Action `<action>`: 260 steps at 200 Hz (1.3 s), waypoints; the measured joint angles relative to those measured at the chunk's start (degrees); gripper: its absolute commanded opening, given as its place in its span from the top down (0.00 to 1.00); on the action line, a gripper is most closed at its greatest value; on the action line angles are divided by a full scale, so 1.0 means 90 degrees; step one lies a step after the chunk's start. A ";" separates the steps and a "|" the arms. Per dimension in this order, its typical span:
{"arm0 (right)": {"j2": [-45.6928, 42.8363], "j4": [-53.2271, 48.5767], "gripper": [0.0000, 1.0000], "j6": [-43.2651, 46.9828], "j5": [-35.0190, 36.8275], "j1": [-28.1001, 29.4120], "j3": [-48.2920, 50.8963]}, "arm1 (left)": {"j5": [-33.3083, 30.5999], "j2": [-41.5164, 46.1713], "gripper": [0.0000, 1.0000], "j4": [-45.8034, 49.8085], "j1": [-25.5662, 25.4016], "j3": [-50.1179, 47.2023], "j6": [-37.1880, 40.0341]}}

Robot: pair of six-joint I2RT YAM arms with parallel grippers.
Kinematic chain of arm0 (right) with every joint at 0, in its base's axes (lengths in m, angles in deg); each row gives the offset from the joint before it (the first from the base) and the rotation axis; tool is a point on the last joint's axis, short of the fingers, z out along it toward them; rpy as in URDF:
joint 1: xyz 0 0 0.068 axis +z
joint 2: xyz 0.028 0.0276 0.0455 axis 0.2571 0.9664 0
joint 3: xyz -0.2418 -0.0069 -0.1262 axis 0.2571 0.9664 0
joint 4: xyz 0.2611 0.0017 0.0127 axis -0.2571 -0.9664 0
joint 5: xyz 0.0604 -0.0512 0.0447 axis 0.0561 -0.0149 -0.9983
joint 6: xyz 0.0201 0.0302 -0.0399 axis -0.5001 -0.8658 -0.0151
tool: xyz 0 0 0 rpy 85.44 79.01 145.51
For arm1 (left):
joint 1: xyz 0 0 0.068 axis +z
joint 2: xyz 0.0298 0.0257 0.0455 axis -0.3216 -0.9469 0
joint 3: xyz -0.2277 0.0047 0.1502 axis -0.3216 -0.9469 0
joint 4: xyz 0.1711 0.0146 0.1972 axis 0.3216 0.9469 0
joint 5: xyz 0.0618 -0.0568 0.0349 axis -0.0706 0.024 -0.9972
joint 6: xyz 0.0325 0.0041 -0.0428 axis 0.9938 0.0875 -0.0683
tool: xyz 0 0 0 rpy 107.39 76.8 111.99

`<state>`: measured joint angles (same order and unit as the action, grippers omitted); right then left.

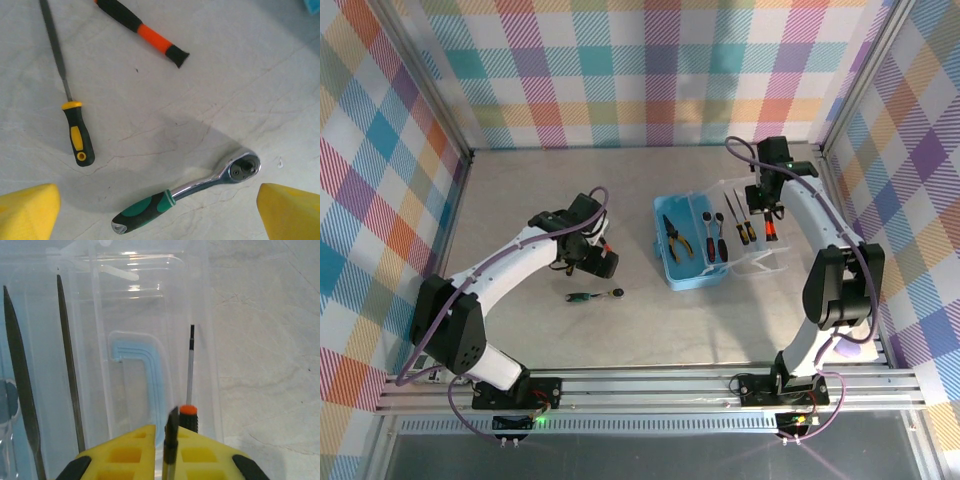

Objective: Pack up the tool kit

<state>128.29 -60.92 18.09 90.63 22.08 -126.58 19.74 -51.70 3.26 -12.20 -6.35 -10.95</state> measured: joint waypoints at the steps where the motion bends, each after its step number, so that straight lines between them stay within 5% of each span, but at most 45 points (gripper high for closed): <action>1: 0.0010 0.0010 0.92 0.0000 0.0000 0.0000 -0.0005 | 0.0000 0.0007 0.00 -0.0015 -0.0007 -0.0019 0.0017; 116: -0.0352 -0.0148 0.16 0.0085 -0.0393 0.0000 -0.0090 | -0.0415 -0.0236 0.06 -0.0913 -0.1018 -0.0597 0.1486; 137: -0.0877 -0.0175 0.10 0.0002 -0.0602 0.0002 -0.0066 | -0.0527 -0.0607 0.15 -0.0916 -0.1052 -0.0597 0.1632; 172: -0.1557 -0.0189 0.04 -0.0056 -0.0860 0.0002 0.0153 | -0.0520 -0.1105 0.16 -0.0874 -0.1144 -0.0595 0.1741; 260: -0.1588 -0.0277 0.01 -0.0197 -0.1168 0.0002 0.0508 | -0.0041 -0.1163 0.17 -0.0925 -0.1396 -0.0816 0.2123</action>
<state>114.00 -63.41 16.32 80.12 22.10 -122.01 19.37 -62.17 -5.07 -24.77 -13.70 8.15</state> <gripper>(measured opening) 0.984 0.833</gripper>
